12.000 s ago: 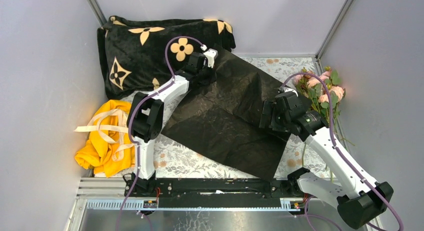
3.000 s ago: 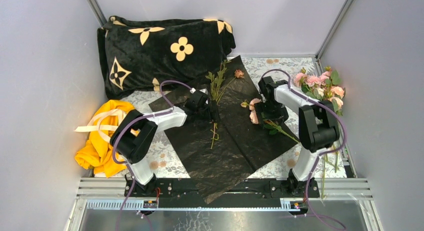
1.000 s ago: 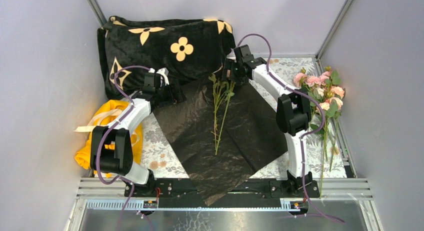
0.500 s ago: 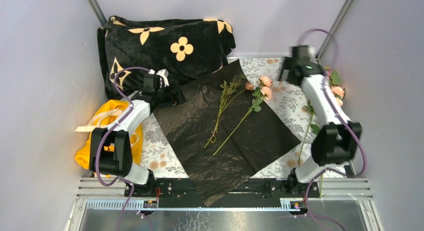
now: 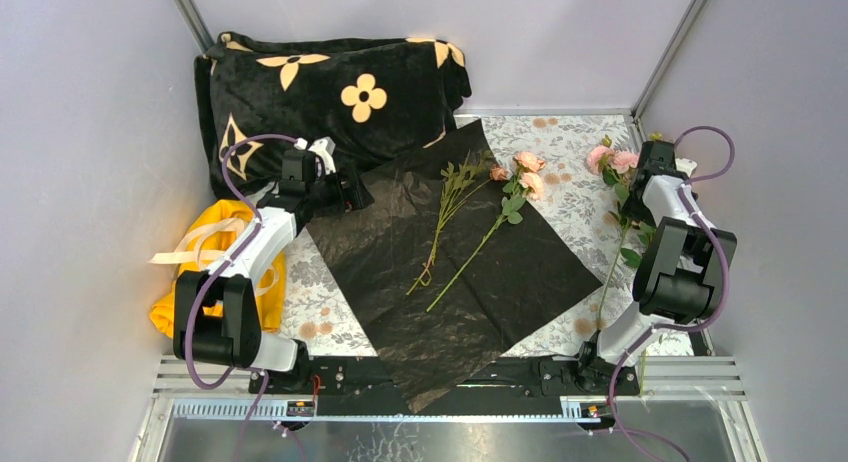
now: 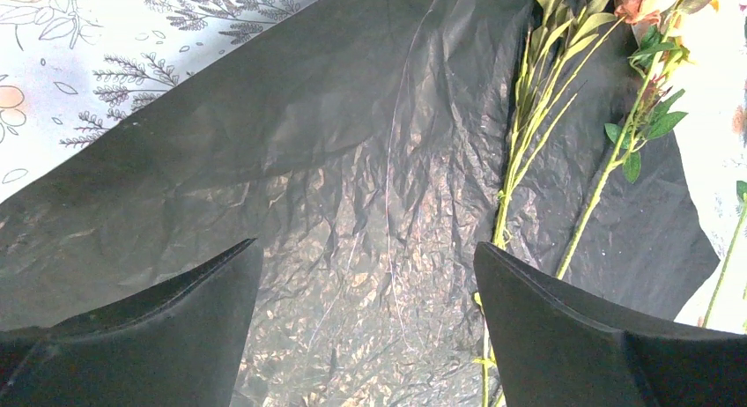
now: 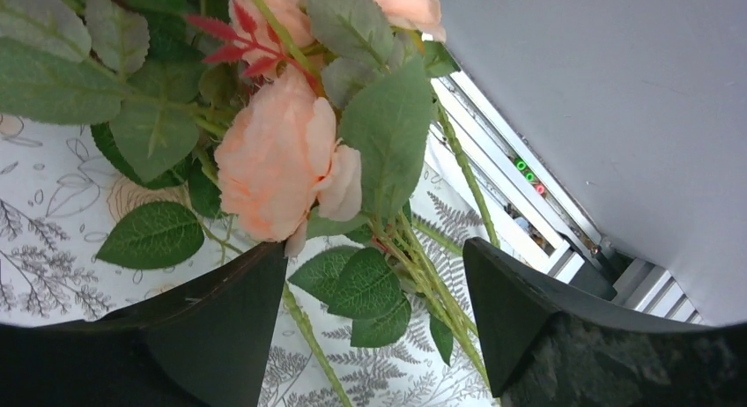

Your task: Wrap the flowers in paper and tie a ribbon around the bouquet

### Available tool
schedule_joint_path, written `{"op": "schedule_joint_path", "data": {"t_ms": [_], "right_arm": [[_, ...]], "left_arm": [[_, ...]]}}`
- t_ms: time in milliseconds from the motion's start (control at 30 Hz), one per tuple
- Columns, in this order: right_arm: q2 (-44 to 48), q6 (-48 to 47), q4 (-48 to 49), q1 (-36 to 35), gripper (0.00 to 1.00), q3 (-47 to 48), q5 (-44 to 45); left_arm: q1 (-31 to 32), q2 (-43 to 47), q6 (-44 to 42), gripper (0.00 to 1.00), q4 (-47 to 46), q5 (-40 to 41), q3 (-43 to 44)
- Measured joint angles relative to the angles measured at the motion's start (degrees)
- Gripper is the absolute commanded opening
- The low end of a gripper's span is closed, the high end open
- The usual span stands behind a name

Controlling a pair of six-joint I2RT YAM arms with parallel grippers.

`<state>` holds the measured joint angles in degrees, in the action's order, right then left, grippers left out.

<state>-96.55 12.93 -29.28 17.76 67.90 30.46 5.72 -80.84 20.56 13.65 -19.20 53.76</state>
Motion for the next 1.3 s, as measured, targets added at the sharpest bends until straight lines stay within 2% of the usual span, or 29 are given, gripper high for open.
{"op": "schedule_joint_path", "data": {"t_ms": [67, 200, 333, 400, 467, 533, 833, 1000, 1100, 1300], "right_arm": [[-0.7, 0.1, 1.3, 0.2, 0.73, -0.1, 0.4], [-2.2, 0.1, 3.4, 0.5, 0.55, -0.2, 0.4], [-4.3, -0.1, 4.4, 0.6, 0.49, -0.3, 0.3], [-4.7, -0.4, 4.5, 0.6, 0.42, -0.3, 0.3], [-4.8, -0.9, 4.6, 0.6, 0.26, -0.3, 0.3], [-4.9, -1.6, 4.9, 0.7, 0.01, -0.2, 0.3], [-3.3, -2.4, 4.6, 0.7, 0.0, -0.2, -0.7], [8.5, -2.2, 2.9, 0.1, 0.0, 0.6, -5.1], [17.5, -1.7, 1.9, -1.2, 0.0, 4.6, -8.0], [27.6, 3.5, 1.8, -5.7, 0.0, 12.5, -17.9]], "left_arm": [[0.0, 0.0, 0.0, 0.96, 0.0, -0.1, -0.2], [0.0, 0.0, 0.0, 0.96, 0.0, -0.2, -0.3], [0.0, 0.0, 0.0, 0.96, 0.0, -0.1, -0.3], [0.0, 0.0, 0.0, 0.96, 0.0, -0.1, -0.3], [0.0, 0.0, 0.0, 0.96, 0.0, -0.1, -0.3], [0.0, 0.0, 0.0, 0.96, 0.0, -0.1, -0.3], [0.0, 0.0, 0.0, 0.96, 0.0, -0.1, -0.3], [0.0, 0.0, 0.0, 0.96, 0.0, -0.2, -0.3], [0.0, 0.0, -0.2, 0.96, 0.0, -0.2, -0.3], [0.0, 0.0, -0.9, 0.95, 0.0, -0.2, -0.3]]}}
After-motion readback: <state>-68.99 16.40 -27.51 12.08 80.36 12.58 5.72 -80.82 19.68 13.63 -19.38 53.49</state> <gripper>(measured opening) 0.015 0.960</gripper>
